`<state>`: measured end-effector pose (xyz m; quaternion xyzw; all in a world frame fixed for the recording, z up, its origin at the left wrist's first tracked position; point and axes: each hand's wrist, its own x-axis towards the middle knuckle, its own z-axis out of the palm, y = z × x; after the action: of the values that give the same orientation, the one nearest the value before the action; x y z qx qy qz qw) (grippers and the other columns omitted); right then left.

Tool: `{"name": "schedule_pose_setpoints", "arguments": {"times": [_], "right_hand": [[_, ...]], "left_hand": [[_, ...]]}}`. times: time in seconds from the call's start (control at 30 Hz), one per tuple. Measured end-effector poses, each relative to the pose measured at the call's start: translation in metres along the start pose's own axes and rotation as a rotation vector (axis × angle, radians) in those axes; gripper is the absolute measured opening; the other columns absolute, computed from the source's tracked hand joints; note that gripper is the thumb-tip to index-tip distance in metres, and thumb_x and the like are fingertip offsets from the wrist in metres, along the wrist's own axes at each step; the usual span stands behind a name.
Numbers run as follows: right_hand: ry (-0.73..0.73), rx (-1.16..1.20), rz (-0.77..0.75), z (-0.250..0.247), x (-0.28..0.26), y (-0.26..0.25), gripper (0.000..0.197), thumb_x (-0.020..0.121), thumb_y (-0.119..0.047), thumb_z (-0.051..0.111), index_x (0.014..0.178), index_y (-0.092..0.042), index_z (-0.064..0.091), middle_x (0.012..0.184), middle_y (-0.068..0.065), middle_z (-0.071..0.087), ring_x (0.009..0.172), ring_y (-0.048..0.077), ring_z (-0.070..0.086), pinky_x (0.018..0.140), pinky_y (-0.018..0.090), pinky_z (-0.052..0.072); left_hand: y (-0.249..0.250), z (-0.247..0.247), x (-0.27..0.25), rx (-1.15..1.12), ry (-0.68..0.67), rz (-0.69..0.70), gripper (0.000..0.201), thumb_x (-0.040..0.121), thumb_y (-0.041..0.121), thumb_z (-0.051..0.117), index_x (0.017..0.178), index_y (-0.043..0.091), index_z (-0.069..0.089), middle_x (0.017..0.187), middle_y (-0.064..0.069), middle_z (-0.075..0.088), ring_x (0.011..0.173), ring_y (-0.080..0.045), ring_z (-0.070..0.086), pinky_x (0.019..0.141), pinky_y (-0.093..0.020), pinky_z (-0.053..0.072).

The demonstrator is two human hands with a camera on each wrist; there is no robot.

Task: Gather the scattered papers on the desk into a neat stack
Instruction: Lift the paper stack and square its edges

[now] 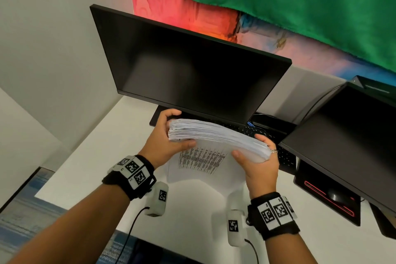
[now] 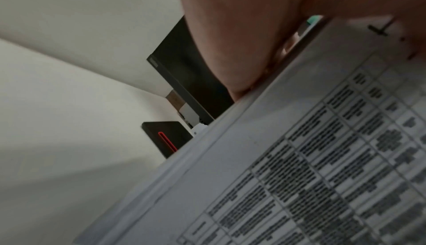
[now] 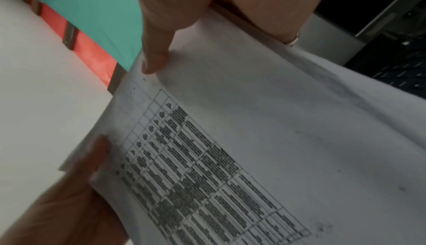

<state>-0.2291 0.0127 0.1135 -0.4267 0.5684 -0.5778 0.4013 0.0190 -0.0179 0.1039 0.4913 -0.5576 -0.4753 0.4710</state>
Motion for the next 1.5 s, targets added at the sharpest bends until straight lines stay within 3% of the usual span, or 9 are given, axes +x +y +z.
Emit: {"name": "schedule_pose_setpoints", "arguments": {"times": [0.17, 0.4, 0.6, 0.7, 0.93, 1.1, 1.2, 1.3, 1.5], "right_hand": [[-0.025, 0.023, -0.027, 0.0, 0.004, -0.01, 0.022, 0.072, 0.002, 0.081, 0.081, -0.011, 0.065, 0.071, -0.006, 0.073, 0.065, 0.005, 0.07, 0.058, 0.02, 0.056], [-0.02, 0.184, -0.045, -0.008, 0.017, -0.04, 0.028, 0.065, -0.005, 0.082, 0.087, -0.011, 0.065, 0.078, 0.0, 0.073, 0.073, 0.017, 0.071, 0.061, 0.026, 0.056], [-0.179, -0.431, -0.252, -0.003, 0.024, -0.054, 0.066, 0.068, -0.013, 0.088, 0.125, -0.03, 0.059, 0.09, -0.013, 0.071, 0.087, 0.002, 0.067, 0.082, 0.02, 0.054], [-0.351, -0.478, -0.415, 0.014, 0.024, -0.058, 0.042, 0.077, -0.003, 0.079, 0.104, -0.033, 0.066, 0.086, -0.016, 0.071, 0.08, -0.004, 0.066, 0.073, 0.017, 0.05], [-0.288, -0.382, -0.368, -0.007, 0.028, -0.044, 0.027, 0.08, 0.003, 0.074, 0.081, -0.023, 0.069, 0.082, -0.01, 0.072, 0.073, 0.005, 0.066, 0.067, 0.021, 0.054], [-0.119, -0.025, -0.113, -0.004, 0.019, -0.031, 0.035, 0.077, 0.007, 0.076, 0.098, -0.021, 0.072, 0.092, -0.01, 0.076, 0.089, 0.009, 0.072, 0.073, 0.018, 0.056], [-0.053, 0.282, 0.064, 0.008, 0.017, -0.024, 0.043, 0.08, 0.012, 0.068, 0.12, -0.004, 0.064, 0.111, 0.009, 0.073, 0.107, 0.027, 0.069, 0.087, 0.036, 0.057], [-0.049, 0.48, 0.176, 0.015, 0.018, -0.017, 0.051, 0.085, 0.007, 0.065, 0.134, -0.006, 0.054, 0.126, 0.016, 0.065, 0.118, 0.032, 0.063, 0.101, 0.052, 0.048], [-0.113, 0.607, 0.321, 0.021, 0.014, 0.0, 0.053, 0.092, -0.001, 0.058, 0.141, -0.019, 0.049, 0.134, 0.009, 0.062, 0.123, 0.028, 0.06, 0.101, 0.054, 0.046]], "left_hand": [[0.002, 0.004, 0.0, 0.151, 0.074, 0.052, 0.033, 0.073, 0.024, 0.084, 0.102, 0.013, 0.072, 0.093, 0.005, 0.074, 0.088, -0.011, 0.071, 0.08, -0.035, 0.058], [0.018, -0.004, 0.005, 0.2, -0.002, 0.119, 0.034, 0.08, 0.014, 0.08, 0.103, 0.037, 0.069, 0.101, 0.026, 0.072, 0.095, 0.004, 0.067, 0.078, -0.009, 0.049], [0.06, -0.014, 0.021, 0.799, -0.019, 0.342, 0.012, 0.082, 0.036, 0.073, 0.08, 0.027, 0.065, 0.067, 0.01, 0.067, 0.064, -0.015, 0.061, 0.059, -0.032, 0.049], [0.076, -0.01, 0.022, 0.938, -0.046, 0.45, 0.011, 0.083, 0.038, 0.07, 0.083, 0.028, 0.066, 0.072, 0.007, 0.07, 0.065, -0.016, 0.061, 0.058, -0.03, 0.048], [0.018, -0.072, 0.021, 0.935, 0.017, 0.074, 0.029, 0.082, 0.056, 0.067, 0.095, 0.03, 0.065, 0.083, 0.004, 0.071, 0.078, -0.021, 0.064, 0.072, -0.037, 0.053], [-0.03, -0.073, 0.001, 0.076, 0.507, -0.209, 0.066, 0.072, 0.041, 0.082, 0.129, 0.033, 0.048, 0.118, 0.0, 0.064, 0.106, -0.02, 0.064, 0.092, -0.039, 0.052], [-0.044, -0.047, -0.008, -0.538, 0.2, -0.368, 0.103, 0.063, 0.051, 0.083, 0.149, 0.03, 0.031, 0.146, -0.012, 0.049, 0.131, -0.037, 0.051, 0.099, -0.06, 0.046], [-0.029, -0.033, -0.005, -0.9, 0.118, -0.277, 0.095, 0.062, 0.04, 0.09, 0.143, 0.019, 0.046, 0.14, -0.011, 0.058, 0.127, -0.032, 0.056, 0.093, -0.057, 0.052], [0.012, -0.003, 0.012, -0.901, 0.213, -0.131, 0.056, 0.085, 0.004, 0.07, 0.139, 0.005, 0.051, 0.137, -0.02, 0.058, 0.127, -0.037, 0.055, 0.106, -0.056, 0.043]]}}
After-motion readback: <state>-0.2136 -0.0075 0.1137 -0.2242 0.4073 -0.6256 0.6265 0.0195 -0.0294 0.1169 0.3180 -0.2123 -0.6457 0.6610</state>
